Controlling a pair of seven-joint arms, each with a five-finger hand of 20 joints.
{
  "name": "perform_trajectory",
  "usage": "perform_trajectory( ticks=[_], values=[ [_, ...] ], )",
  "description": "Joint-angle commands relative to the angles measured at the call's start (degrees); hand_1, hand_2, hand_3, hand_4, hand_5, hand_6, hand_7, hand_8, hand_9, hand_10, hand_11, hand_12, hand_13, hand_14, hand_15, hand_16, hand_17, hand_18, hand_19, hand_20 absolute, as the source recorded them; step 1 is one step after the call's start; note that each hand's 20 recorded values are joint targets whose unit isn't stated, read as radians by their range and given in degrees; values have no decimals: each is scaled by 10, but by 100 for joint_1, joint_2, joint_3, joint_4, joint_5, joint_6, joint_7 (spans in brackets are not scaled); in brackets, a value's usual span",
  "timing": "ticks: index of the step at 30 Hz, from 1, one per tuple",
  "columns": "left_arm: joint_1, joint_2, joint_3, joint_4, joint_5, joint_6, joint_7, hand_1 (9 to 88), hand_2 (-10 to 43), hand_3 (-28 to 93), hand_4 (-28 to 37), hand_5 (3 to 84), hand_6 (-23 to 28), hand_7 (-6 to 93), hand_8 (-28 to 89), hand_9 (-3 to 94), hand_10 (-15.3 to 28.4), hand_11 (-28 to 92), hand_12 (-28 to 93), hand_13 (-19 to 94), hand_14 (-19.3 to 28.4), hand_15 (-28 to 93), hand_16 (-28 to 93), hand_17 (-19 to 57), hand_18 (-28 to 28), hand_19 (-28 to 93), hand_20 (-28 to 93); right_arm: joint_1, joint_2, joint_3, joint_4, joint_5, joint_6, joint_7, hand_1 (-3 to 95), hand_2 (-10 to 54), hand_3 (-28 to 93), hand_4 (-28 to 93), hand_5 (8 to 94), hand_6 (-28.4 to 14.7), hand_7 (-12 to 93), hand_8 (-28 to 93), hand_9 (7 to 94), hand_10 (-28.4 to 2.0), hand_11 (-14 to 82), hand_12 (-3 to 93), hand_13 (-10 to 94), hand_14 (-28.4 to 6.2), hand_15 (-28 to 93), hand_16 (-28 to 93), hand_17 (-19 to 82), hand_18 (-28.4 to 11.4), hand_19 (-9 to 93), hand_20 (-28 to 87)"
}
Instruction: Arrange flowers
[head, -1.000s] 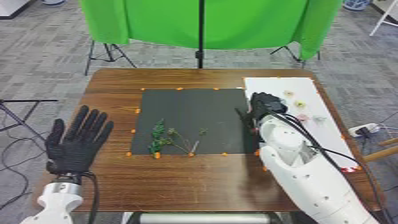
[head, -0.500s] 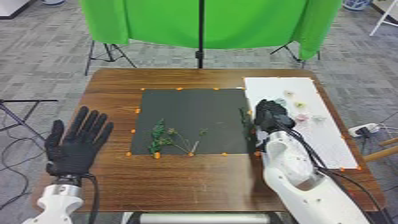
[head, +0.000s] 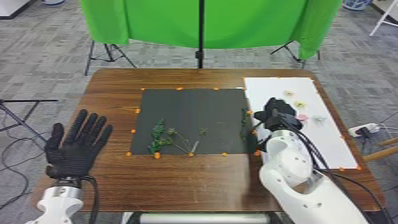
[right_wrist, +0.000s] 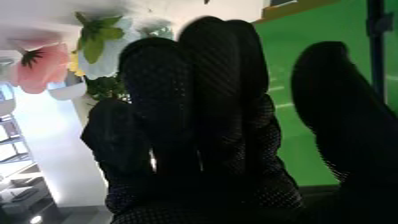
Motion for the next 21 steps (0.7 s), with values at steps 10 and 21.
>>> perform_trajectory(
  ticks=[10,21],
  values=[
    [79,-36,54,-8,-31,99,-17,287,114,735,-283,450,99,80,-80,393,160,143,99,290,159,269,-52,-62,127,289,108,303,-379,-401,590,211,-1410,-162,498,-95,758,-256,829,-54,249,112,869,-155,294,321,788,-137,600,266,438,-281,932,626],
    [-27,-7,59,44,-86,80,-151,292,107,736,-283,450,98,81,-80,393,160,144,100,290,159,270,-52,-65,130,295,109,159,-477,-610,74,494,-1313,-292,523,-95,785,-249,847,-48,277,181,894,-145,302,365,801,-142,625,286,446,-284,932,671]
  ],
)
